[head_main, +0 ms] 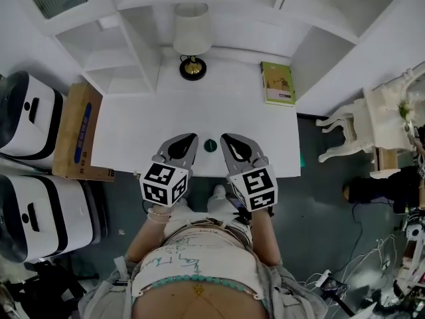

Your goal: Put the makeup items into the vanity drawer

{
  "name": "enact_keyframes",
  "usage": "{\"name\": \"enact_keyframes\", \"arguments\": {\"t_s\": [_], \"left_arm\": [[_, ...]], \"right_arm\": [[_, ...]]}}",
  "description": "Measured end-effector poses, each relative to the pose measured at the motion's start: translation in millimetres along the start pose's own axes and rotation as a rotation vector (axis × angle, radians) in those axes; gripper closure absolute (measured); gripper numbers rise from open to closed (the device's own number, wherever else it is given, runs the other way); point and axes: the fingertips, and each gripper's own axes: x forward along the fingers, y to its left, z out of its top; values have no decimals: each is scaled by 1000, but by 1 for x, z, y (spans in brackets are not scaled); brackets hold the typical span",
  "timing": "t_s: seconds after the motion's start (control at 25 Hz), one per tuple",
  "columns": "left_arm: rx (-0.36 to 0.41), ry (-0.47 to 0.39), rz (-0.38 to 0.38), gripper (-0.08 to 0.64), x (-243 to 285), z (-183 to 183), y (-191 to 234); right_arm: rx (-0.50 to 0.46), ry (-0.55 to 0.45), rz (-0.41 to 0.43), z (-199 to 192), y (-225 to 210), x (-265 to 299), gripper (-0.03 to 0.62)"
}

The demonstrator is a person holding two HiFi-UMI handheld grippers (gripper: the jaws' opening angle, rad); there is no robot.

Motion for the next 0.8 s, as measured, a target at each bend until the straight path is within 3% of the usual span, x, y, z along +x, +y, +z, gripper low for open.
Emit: {"name": "enact_keyframes", "arguments": {"t_s": [0.8], "left_arm": [[-81,-14,254,558,-3,-18,-2]], "right_arm": [[-89,54,251,-27,-35,14,566]]}}
